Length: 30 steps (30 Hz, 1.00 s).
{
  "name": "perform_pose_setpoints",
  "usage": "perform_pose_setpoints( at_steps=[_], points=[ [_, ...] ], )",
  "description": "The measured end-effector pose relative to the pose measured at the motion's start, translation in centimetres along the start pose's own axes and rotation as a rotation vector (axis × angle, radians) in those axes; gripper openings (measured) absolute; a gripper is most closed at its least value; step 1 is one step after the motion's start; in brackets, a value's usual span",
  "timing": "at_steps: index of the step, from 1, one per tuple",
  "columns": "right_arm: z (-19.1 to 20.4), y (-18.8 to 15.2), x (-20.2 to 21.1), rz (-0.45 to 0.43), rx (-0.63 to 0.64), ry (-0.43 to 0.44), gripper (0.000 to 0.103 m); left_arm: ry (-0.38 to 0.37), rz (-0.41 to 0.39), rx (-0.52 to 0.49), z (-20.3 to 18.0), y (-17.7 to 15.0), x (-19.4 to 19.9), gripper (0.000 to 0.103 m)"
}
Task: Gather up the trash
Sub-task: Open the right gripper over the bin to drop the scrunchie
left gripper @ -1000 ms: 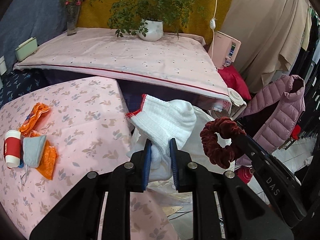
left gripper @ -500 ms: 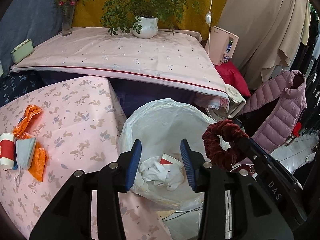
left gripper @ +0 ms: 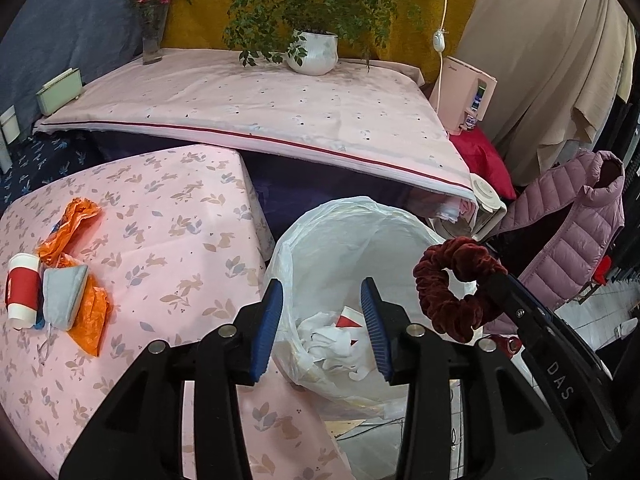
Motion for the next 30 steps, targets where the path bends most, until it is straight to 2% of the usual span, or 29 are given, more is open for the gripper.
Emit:
perform_pose_setpoints(
  at_steps=[2, 3, 7, 16, 19, 30],
  points=[
    [0.2, 0.0, -0.1, 0.001, 0.001, 0.001, 0.012, 0.006, 0.001, 0.003, 0.2, 0.0, 0.0, 0.04],
    [0.2, 0.0, -0.2, -0.002, -0.001, 0.0, 0.015, 0.012, 0.001, 0.005, 0.4, 0.0, 0.0, 0.044],
    [0.5, 0.1, 0.0, -0.014, -0.006, 0.002, 0.015, 0.032, -0.012, 0.023, 1.3, 0.1, 0.0, 0.055],
    [1.7, -0.5, -0.4, 0.006, 0.014, 0.009, 0.015, 0.047, -0.01, 0.046, 2.5, -0.1, 0.0, 0.055],
    [1.9, -0.6, -0.5, 0.009, 0.017, 0.01, 0.021, 0.051, -0.012, 0.05, 2.7, -0.2, 0.2, 0.055],
    [3.3, -1.3, -0.6, 0.019, 0.03, 0.018, 0.029, 0.071, -0.004, 0.092, 5.0, -0.9, 0.2, 0.057]
  ],
)
Point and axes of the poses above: each gripper's, at about its wrist camera, not at the fingertips, and x roughly against the way its jaws point, z to its left, y to its top, the point moved 9 cm from there along -x, roughly the way its jaws point, and after that the axes turned 13 degrees about y, right-handed, at the moved point
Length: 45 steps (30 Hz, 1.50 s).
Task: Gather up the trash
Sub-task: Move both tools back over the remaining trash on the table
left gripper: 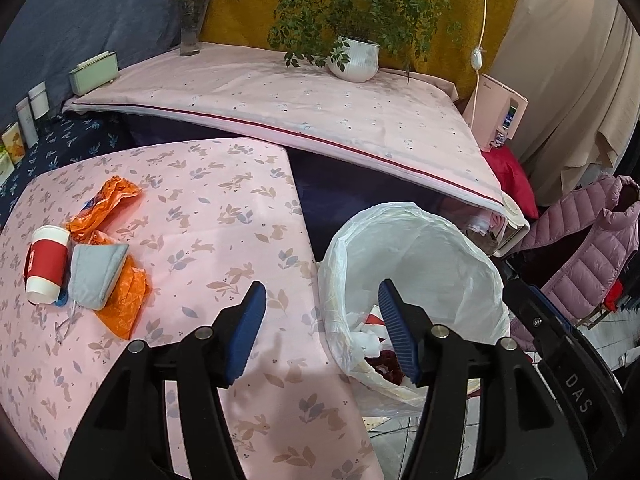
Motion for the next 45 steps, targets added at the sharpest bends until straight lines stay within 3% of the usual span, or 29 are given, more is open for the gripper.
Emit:
perform_pose_setpoints(
  at_steps=[5, 26, 45],
  points=[
    [1.1, -0.5, -0.5, 0.011, 0.008, 0.009, 0.035, 0.018, 0.0, 0.023, 1.6, -0.3, -0.1, 0.06],
    [6.6, -2.8, -2.5, 0.069, 0.078, 0.055, 0.041, 0.082, 0.015, 0.139, 8.8, -1.1, -0.5, 0.063],
    [12.8, -5.9, -5.6, 0.149, 0.156, 0.11, 0.041, 0.19, 0.046, 0.285, 19.6, -3.1, -1.7, 0.069]
  ],
)
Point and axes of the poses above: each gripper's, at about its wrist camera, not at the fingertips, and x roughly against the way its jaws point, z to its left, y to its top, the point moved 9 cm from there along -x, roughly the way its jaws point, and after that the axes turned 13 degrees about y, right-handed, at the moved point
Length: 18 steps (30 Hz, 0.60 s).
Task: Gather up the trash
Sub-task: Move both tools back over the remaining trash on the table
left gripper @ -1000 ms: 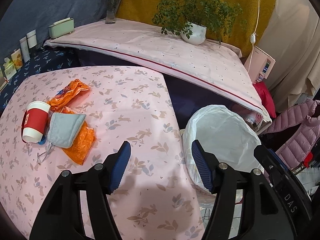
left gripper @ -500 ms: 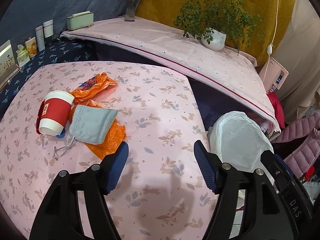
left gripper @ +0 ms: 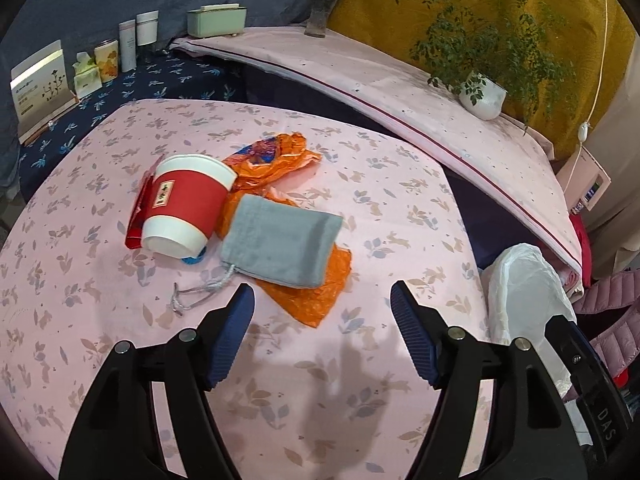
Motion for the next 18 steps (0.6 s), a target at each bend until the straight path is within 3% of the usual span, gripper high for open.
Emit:
perform_pose_setpoints(
  at_steps=[18],
  points=[
    [8.3, -2.6, -7.3, 0.124, 0.077, 0.085, 0.042, 0.091, 0.063, 0.185, 12.9, 1.6, -4.5, 0.071]
  ],
)
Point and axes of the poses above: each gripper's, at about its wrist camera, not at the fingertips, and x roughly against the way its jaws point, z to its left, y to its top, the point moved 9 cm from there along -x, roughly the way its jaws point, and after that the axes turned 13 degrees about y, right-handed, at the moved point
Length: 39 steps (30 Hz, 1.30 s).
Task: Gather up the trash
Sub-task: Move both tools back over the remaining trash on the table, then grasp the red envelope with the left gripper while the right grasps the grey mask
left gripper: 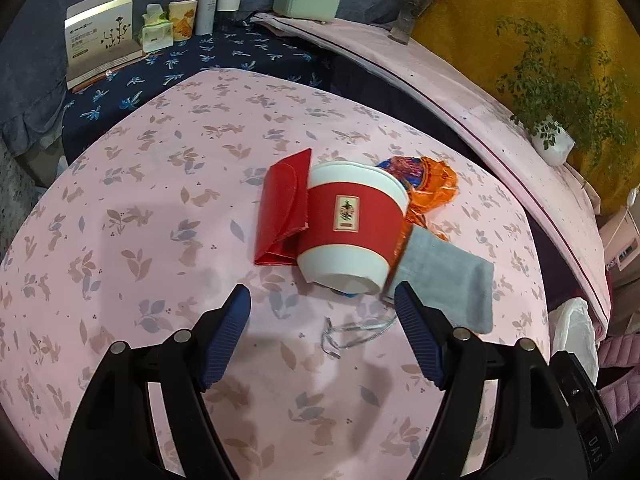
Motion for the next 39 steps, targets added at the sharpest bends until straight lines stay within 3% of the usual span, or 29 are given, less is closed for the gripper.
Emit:
perform_pose_setpoints(
  at_steps=[16, 25, 28, 31, 33, 36, 39],
  points=[
    [2.7, 0.2, -6.0, 0.074, 0.017, 0.014, 0.044, -0.018, 0.035, 0.085, 3.2, 3.1, -3.9, 0.07],
    [3.4, -0.2, -8.2, 0.105, 0.028, 0.015, 0.044, -0.045, 0.053, 0.08, 3.6, 3.1, -5.0, 0.051],
    [3.8, -0.5, -8.7, 0.117, 0.038, 0.016, 0.044, -0.05, 0.07, 0.072, 3.6, 2.8, -5.5, 0.038],
    [4.0, -0.6, -8.9, 0.123, 0.047, 0.016, 0.034, -0.056, 0.082, 0.075, 3.7, 2.5, -5.8, 0.023],
    [4.0, -0.7, -9.1, 0.131, 0.051, 0.016, 0.017, -0.061, 0.081, 0.073, 3.6, 2.5, -5.7, 0.01],
    [4.0, -0.7, -9.0, 0.133, 0.047, 0.019, 0.006, -0.06, 0.07, 0.067, 3.5, 2.7, -5.2, 0.005],
    [4.0, -0.4, -8.5, 0.116, 0.044, 0.026, 0.005, -0.062, 0.044, 0.055, 3.3, 3.1, -4.2, 0.002]
  ],
)
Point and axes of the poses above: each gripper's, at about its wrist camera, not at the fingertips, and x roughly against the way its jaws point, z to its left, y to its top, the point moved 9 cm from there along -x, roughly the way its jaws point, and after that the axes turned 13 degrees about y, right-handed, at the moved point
